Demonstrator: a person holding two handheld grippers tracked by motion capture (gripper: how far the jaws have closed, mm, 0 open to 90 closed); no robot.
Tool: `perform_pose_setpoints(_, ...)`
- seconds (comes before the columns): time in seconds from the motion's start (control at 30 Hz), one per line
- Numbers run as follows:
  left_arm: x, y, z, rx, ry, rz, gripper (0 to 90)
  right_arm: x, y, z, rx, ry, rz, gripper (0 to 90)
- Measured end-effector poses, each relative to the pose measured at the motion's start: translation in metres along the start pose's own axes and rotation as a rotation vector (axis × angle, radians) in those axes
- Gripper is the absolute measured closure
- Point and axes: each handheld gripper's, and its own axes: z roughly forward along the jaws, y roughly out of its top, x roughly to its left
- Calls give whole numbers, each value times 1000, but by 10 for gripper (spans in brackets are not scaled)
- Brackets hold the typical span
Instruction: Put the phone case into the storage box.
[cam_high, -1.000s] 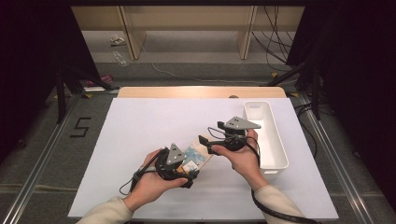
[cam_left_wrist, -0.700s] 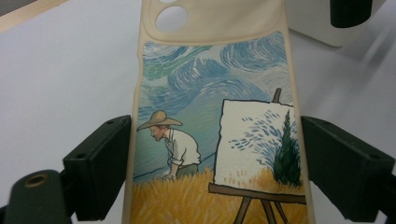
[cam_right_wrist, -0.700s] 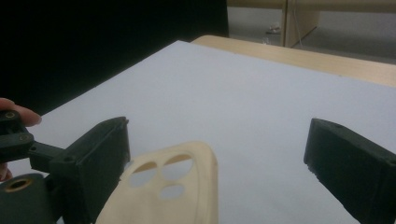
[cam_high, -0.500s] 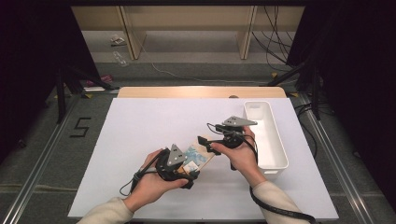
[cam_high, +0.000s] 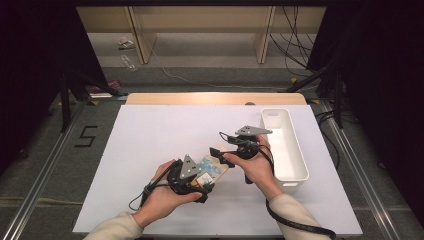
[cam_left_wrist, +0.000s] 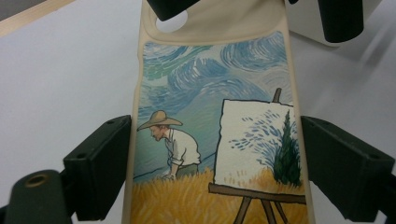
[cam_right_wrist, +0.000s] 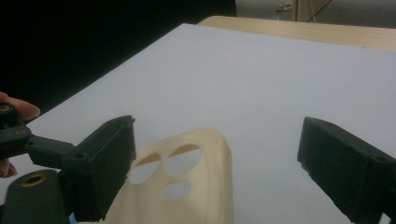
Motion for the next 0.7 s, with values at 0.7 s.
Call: perform_pose_setpoints(0.7, -1, 0, 0, -4, -3, 6, 125, 0, -4, 3, 23, 56, 49, 198)
